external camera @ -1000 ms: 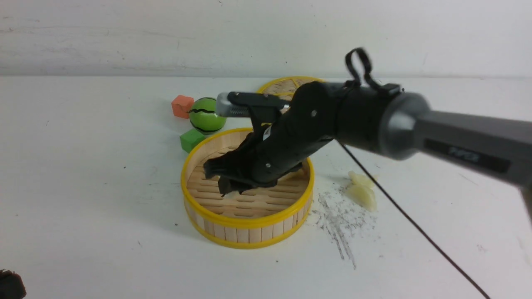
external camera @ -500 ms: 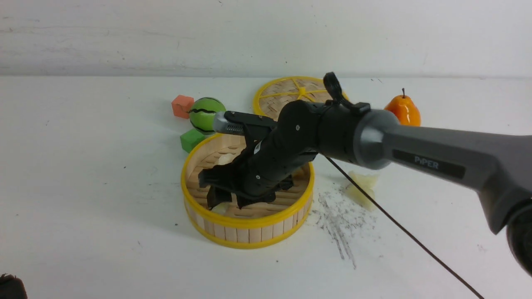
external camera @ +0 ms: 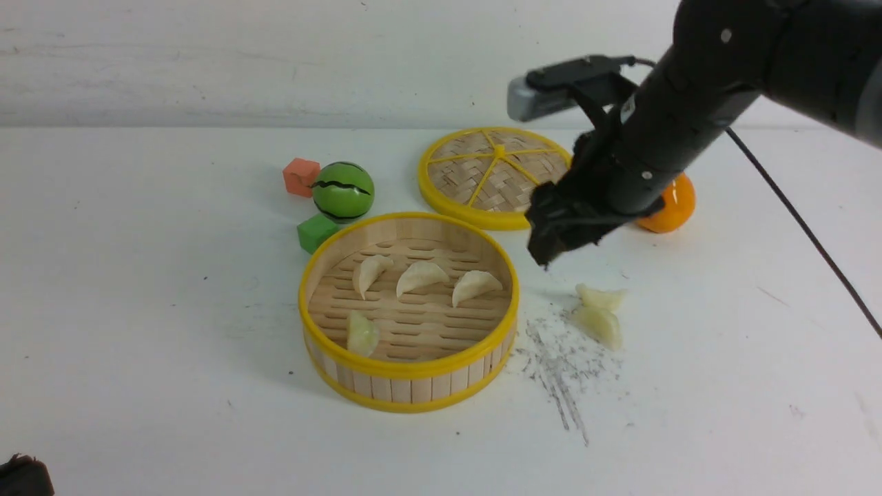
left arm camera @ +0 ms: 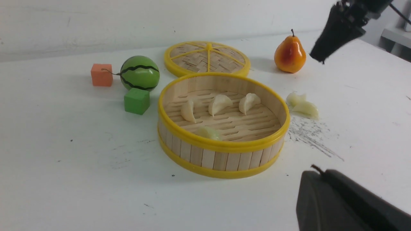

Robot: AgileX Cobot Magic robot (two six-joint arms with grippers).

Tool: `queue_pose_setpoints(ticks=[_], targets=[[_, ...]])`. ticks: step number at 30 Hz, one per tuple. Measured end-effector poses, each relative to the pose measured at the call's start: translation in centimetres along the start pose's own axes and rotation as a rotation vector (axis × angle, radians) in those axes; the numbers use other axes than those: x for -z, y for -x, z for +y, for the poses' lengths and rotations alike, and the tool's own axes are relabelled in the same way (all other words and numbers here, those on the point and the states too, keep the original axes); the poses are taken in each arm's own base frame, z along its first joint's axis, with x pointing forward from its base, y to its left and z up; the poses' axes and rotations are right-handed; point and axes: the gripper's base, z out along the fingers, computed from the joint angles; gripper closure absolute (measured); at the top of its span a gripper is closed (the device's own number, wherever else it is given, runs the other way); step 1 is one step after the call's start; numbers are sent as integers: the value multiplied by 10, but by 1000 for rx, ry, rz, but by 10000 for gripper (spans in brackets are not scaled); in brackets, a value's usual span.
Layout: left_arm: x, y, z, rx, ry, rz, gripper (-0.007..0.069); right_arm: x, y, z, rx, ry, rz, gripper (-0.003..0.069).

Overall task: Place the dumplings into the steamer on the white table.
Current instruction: 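Reach for and grasp a dumpling lying on the table beside the steamer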

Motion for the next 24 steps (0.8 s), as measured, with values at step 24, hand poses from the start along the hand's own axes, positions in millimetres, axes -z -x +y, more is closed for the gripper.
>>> queue_pose_setpoints(ticks=[24], targets=[[-6,-8,2,-35,12,-14,630,-99,-36,-61,-102,-108,211,412]])
